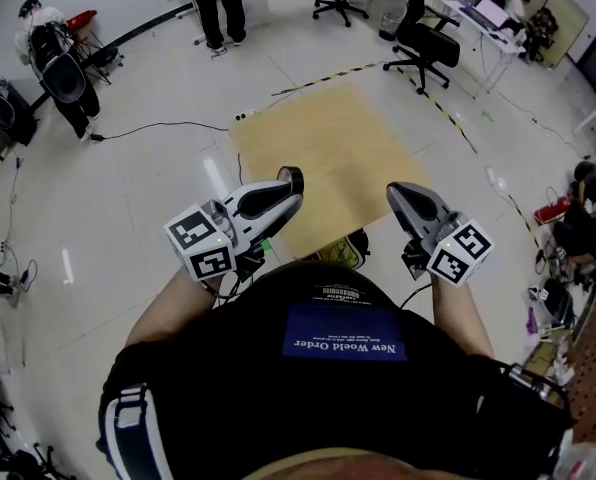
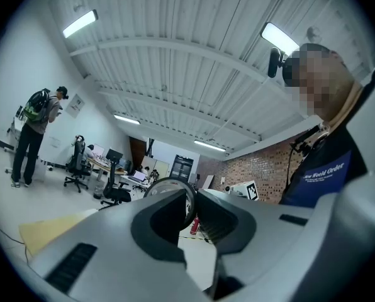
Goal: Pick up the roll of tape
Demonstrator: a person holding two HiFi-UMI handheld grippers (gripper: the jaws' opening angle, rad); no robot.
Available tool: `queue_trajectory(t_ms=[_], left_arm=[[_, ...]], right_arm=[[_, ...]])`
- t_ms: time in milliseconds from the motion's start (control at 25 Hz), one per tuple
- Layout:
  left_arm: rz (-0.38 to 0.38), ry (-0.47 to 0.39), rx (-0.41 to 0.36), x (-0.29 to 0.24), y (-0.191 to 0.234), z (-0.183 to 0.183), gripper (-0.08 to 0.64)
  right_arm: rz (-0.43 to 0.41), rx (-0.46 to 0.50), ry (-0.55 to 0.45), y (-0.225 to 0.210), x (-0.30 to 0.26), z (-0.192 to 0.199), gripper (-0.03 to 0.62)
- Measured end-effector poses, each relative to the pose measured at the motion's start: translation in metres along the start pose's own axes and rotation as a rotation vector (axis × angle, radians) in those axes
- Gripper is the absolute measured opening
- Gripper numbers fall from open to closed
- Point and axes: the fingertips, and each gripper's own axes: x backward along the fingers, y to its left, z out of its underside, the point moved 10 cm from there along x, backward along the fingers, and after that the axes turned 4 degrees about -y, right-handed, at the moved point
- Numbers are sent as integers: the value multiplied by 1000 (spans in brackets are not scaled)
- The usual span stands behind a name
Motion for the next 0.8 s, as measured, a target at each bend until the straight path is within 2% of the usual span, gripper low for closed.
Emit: queue_trajectory(t_ms=[800], left_arm=[[11,16,-7,1,-3,-3,63]], right_arm=[[-12,34,15,6,1,-2,-15]])
